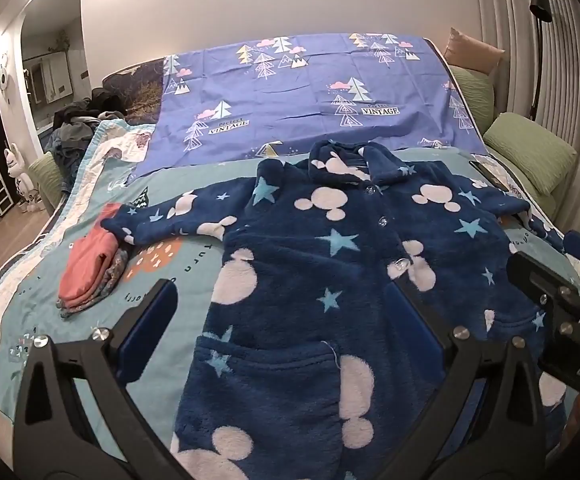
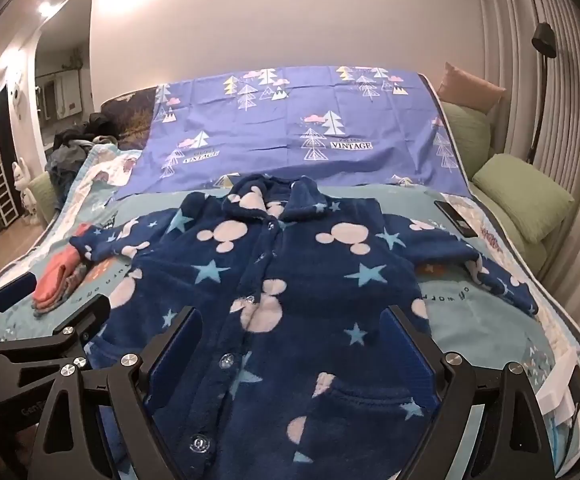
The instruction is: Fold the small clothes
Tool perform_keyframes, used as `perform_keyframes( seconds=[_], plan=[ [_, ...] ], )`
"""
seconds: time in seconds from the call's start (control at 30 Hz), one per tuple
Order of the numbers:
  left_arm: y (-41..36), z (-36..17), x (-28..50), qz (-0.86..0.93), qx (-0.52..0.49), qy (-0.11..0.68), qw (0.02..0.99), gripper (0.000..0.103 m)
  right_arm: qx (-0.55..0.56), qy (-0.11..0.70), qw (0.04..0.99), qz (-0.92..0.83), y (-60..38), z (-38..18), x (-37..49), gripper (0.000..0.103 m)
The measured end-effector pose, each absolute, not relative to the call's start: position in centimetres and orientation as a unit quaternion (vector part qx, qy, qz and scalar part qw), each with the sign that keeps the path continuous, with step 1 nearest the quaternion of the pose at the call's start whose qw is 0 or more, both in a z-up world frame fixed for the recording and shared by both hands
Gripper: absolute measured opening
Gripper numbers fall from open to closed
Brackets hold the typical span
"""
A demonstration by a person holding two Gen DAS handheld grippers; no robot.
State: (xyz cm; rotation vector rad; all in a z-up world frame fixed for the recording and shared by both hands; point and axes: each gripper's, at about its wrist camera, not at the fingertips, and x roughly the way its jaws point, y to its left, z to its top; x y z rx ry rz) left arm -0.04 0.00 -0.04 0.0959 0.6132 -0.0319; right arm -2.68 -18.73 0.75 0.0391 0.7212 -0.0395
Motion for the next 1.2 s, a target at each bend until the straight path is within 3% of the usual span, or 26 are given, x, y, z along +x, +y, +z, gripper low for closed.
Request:
perform_keyframes(
  seconds=[1.2],
  plan=[
    [1.1,0.1,0.3,-0.010,0.044,0.302,0.952,0.103,0.026,0.361,0.932,0.006,-16.1,1.8,-1.9,0.092]
  ],
)
